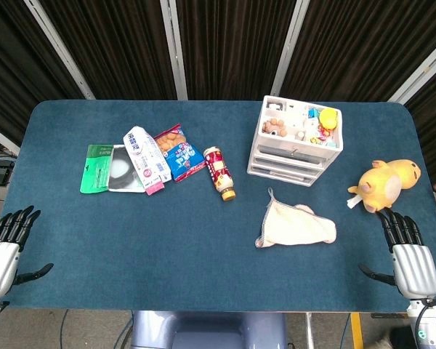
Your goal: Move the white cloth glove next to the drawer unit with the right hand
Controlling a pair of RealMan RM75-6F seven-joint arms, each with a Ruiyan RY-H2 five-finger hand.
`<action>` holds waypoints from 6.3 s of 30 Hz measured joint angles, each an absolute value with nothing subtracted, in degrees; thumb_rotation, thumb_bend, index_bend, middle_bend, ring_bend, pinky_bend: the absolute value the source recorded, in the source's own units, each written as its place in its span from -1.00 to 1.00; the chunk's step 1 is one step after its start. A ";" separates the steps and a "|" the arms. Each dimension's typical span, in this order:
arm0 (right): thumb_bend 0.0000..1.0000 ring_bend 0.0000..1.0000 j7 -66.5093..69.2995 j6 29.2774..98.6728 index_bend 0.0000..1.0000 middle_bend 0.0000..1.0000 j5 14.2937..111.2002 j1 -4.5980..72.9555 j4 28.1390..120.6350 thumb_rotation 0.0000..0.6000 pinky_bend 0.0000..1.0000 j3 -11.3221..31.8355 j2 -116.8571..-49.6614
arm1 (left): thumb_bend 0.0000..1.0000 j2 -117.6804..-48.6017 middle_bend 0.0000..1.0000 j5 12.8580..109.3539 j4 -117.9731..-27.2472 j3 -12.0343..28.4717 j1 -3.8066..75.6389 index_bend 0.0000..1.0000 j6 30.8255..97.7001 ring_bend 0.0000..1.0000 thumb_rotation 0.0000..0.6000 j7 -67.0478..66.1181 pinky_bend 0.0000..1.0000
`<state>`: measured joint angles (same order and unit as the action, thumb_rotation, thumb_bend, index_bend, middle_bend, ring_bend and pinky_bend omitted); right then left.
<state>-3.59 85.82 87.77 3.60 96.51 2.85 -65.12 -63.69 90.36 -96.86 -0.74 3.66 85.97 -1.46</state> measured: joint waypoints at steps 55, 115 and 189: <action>-0.94 -1.00 -28.41 63.97 -0.65 -0.81 65.47 21.24 87.85 1.00 -0.69 10.15 -90.54 | -1.00 -62.28 -1.00 89.58 -98.61 -1.01 4.15 -1.00 84.33 -1.00 1.00 1.15 -1.00; -0.21 0.47 -12.99 81.96 0.37 0.50 87.30 24.28 82.81 1.00 0.73 10.34 -89.78 | -1.00 -62.70 -1.00 88.71 -99.18 -0.55 4.09 -1.00 84.48 -1.00 1.00 0.81 -1.00; -0.21 0.47 -4.47 84.39 0.38 0.51 87.97 34.47 55.37 1.00 0.73 13.69 -96.40 | -1.00 -63.11 -1.00 87.92 -99.84 -0.02 4.61 -1.00 83.92 -1.00 1.00 0.55 -1.00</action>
<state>-4.47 84.39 87.97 34.47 55.37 13.69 -96.40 -63.11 87.92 -99.84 -0.02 4.61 83.92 0.55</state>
